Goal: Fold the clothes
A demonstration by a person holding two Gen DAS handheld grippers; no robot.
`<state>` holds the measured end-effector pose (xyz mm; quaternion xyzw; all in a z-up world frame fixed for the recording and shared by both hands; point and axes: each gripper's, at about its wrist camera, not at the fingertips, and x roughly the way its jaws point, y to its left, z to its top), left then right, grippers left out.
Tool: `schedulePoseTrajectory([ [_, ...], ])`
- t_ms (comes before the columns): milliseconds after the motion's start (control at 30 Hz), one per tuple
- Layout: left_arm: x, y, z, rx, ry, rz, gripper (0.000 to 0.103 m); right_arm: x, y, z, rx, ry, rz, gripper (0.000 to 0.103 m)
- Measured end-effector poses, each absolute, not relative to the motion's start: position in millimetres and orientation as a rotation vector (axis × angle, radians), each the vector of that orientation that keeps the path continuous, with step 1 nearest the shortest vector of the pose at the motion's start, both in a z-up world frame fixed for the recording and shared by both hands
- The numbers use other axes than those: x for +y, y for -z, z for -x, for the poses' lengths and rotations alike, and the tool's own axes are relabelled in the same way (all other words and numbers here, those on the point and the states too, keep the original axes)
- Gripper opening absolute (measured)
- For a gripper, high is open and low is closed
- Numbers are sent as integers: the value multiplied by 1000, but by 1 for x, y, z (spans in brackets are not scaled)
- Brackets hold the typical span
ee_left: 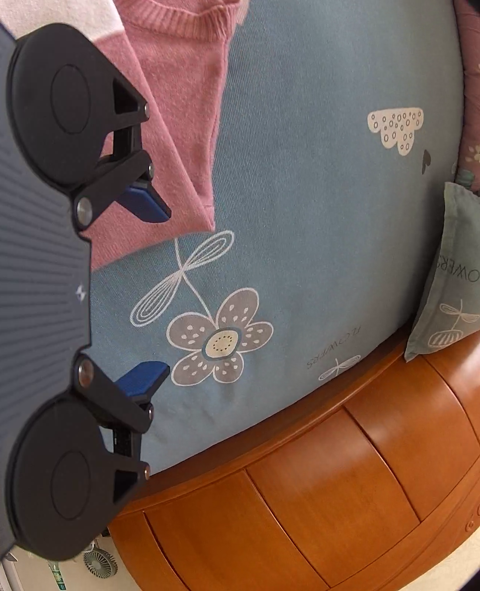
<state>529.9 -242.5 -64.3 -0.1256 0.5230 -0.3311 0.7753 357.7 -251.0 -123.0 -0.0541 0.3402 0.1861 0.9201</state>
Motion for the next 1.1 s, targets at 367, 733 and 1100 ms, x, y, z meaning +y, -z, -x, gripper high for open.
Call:
schedulePoseTrajectory([
  [367,-270,96,-557,1169,699,226,86,-252,121,-358,704,-396,110,103],
  [733,-274,97,-557,1120,707,173,87,-251,121,-359,707,-395,113,103],
  [1100,-237,39,-527,1050,652,107,87,-262,105,-362,695,-406,22,103],
])
